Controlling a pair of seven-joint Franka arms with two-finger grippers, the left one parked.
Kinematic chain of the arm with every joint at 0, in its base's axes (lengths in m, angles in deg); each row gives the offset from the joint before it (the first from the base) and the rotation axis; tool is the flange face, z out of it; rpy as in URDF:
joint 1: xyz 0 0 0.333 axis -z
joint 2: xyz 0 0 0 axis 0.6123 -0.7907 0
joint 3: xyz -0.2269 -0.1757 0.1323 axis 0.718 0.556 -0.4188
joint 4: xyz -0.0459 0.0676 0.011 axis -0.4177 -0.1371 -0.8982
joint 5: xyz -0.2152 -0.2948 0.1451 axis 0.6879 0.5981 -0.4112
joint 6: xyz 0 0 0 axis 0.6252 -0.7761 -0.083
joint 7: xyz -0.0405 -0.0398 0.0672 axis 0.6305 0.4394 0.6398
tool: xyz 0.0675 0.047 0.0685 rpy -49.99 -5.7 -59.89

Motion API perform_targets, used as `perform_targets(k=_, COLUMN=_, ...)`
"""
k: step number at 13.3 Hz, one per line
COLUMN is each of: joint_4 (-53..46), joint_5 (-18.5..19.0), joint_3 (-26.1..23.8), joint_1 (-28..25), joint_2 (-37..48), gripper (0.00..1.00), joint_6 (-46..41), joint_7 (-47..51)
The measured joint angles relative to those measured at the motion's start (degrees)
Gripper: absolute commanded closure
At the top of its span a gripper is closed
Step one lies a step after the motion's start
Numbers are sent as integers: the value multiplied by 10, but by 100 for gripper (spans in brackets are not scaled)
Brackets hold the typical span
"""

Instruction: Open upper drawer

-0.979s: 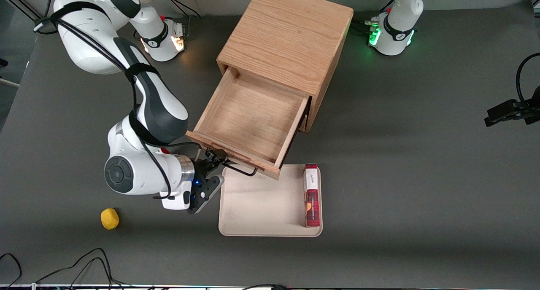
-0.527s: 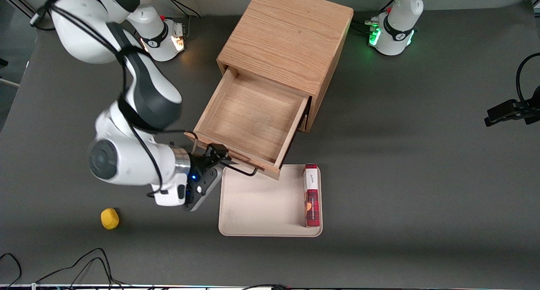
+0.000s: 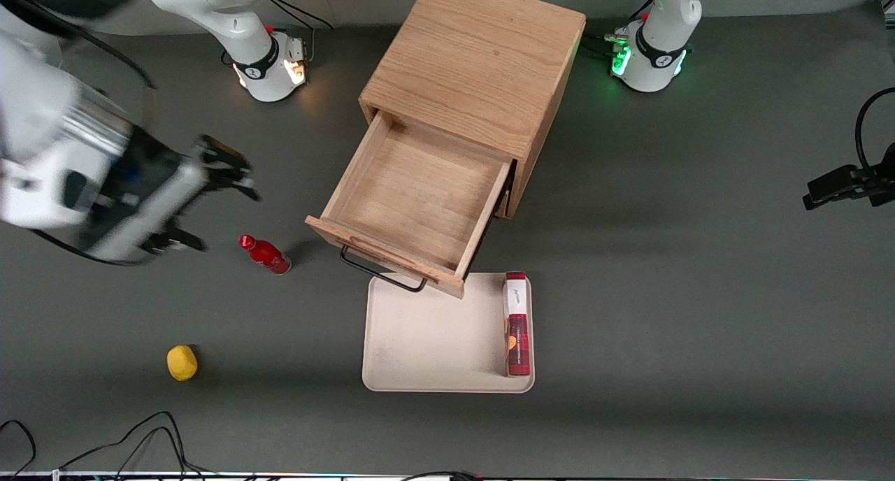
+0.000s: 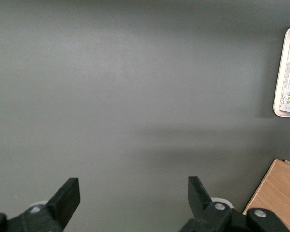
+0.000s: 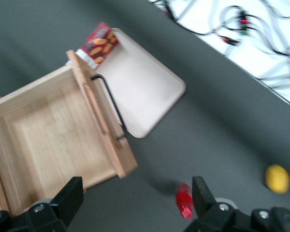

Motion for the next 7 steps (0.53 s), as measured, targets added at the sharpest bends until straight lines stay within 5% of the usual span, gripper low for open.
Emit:
perform_targets(k=5, joint_4=182, joint_5=6, joint_3=153, joint_1=7, joint_2=194, gripper=0, joint_6=-99, joint_7=60)
perform_targets(k=7, joint_4=286, joint_5=62, joint_3=175, joint_1=10, joint_2=246, gripper=0, joint_6=-97, joint_7=106)
